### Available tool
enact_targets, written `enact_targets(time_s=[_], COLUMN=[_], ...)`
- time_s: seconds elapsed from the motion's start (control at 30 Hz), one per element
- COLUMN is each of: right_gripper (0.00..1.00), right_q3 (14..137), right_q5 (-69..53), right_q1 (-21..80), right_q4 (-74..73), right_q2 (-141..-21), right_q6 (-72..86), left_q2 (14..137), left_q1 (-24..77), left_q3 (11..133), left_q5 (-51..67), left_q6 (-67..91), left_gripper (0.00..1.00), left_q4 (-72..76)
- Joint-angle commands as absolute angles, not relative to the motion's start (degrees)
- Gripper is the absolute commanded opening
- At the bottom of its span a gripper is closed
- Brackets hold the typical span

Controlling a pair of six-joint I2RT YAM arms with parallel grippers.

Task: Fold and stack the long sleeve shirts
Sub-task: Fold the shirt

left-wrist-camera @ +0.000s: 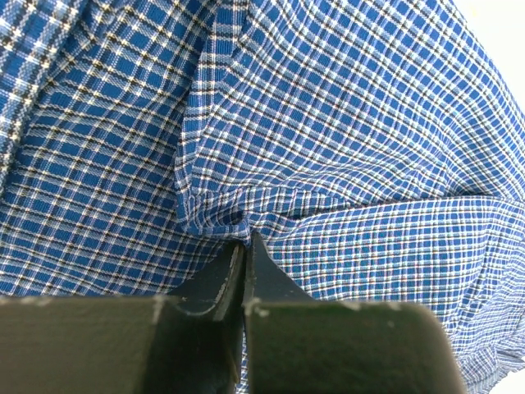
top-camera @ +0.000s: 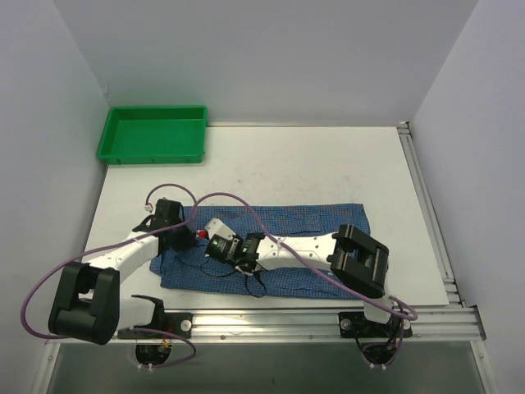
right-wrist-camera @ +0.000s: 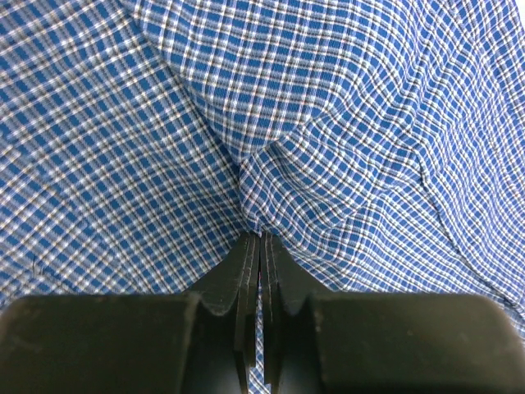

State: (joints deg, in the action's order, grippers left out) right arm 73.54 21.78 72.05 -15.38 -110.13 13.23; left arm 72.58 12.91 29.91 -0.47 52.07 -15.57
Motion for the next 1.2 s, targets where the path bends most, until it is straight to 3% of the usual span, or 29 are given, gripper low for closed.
enact_targets(time_s=[0.0,0.43,0.5,0.6,0.63,0.67,0.73,0.77,0.9,1.0,1.17], right_gripper=[0.00,0.00,0.07,0.22,0.27,0.37,0.44,0.47,0.47,0.46,0.44], right_q3=[72.69,66.27,66.71,67.50,67.50,68.02,68.38,68.64,67.34,65.05,56.53], right_q5=[22.15,13.54,11.09,8.27,8.00,8.17,9.48,10.10,11.42,10.55,1.51], right_q1=[72.60,72.86,73.30,73.83,73.83,73.83,73.30,72.08,65.16,56.64,41.51], right_q4=[-18.98,-22.32,-22.67,-23.29,-23.38,-23.47,-24.16,-24.52,-25.75,-24.96,-17.07], right_q2=[-105.56,-98.79,-99.40,-98.71,-98.35,-97.83,-95.89,-95.19,-89.93,-86.85,-84.38], right_q6=[11.34,7.91,7.91,8.26,8.52,8.61,8.88,9.83,14.05,18.01,24.95], left_q2=[73.56,74.53,74.36,72.87,72.17,70.59,68.83,67.17,63.81,62.67,67.84], left_q1=[12.13,10.20,10.11,10.20,10.20,10.11,10.19,10.20,10.37,11.07,13.01], left_q3=[31.99,34.28,34.54,35.50,35.86,36.21,37.61,38.31,41.57,43.50,43.25], left_q5=[-2.19,-3.52,-3.16,-2.99,-3.08,-3.16,-3.60,-3.78,-3.52,-2.20,1.22], left_q6=[51.42,50.36,50.19,49.66,49.40,49.22,48.43,48.17,46.06,45.00,45.00], left_gripper=[0.03,0.00,0.01,0.13,0.26,0.33,0.44,0.56,0.82,0.88,0.88], left_q4=[-14.50,-18.01,-18.54,-20.64,-21.18,-21.62,-23.37,-24.07,-27.42,-28.30,-23.65])
